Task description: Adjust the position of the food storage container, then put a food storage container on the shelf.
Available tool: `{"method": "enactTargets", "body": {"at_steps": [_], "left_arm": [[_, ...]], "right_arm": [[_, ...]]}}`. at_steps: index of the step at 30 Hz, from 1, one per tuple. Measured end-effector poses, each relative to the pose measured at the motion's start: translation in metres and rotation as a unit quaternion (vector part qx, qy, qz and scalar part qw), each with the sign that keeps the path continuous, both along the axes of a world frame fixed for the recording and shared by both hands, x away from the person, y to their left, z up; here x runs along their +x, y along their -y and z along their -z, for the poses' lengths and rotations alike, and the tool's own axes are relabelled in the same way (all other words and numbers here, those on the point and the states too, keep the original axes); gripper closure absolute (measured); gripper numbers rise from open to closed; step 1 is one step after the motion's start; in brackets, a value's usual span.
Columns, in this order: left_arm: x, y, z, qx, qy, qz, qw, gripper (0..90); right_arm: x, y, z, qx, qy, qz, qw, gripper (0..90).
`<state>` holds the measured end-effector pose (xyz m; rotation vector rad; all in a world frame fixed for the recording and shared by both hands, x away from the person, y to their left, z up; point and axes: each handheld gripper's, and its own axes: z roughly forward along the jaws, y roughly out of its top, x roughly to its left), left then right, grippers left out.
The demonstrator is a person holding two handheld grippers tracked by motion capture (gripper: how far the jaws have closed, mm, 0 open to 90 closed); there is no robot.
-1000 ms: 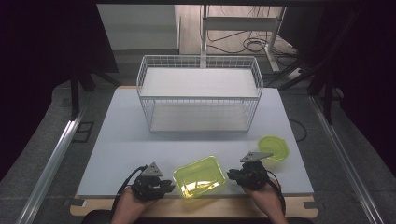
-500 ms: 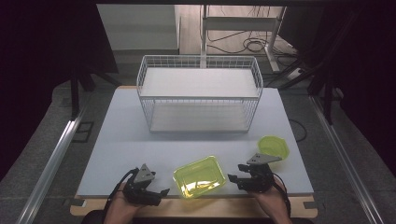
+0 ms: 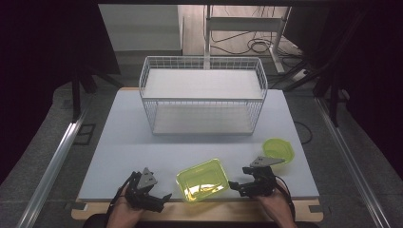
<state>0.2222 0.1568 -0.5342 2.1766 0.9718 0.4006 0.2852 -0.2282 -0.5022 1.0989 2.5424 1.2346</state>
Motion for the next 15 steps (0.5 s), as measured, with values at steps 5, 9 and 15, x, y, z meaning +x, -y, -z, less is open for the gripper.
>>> {"method": "enactTargets", "body": {"at_steps": [5, 9, 15], "left_arm": [[0.0, 0.001, 0.0, 0.005, 0.001, 0.001, 1.0, 1.2], [0.001, 0.0, 0.001, 0.003, 0.002, 0.001, 1.0, 1.2], [0.0, -0.001, 0.001, 0.003, 0.004, 0.0, 1.0, 1.2]], "right_arm": [[0.001, -0.001, 0.0, 0.008, 0.0, -0.001, 1.0, 12.8], [0.002, -0.004, -0.001, 0.012, -0.006, 0.002, 0.9999, 11.8], [0.005, -0.012, -0.006, 0.021, -0.012, 0.008, 0.9997, 8.3]]}}
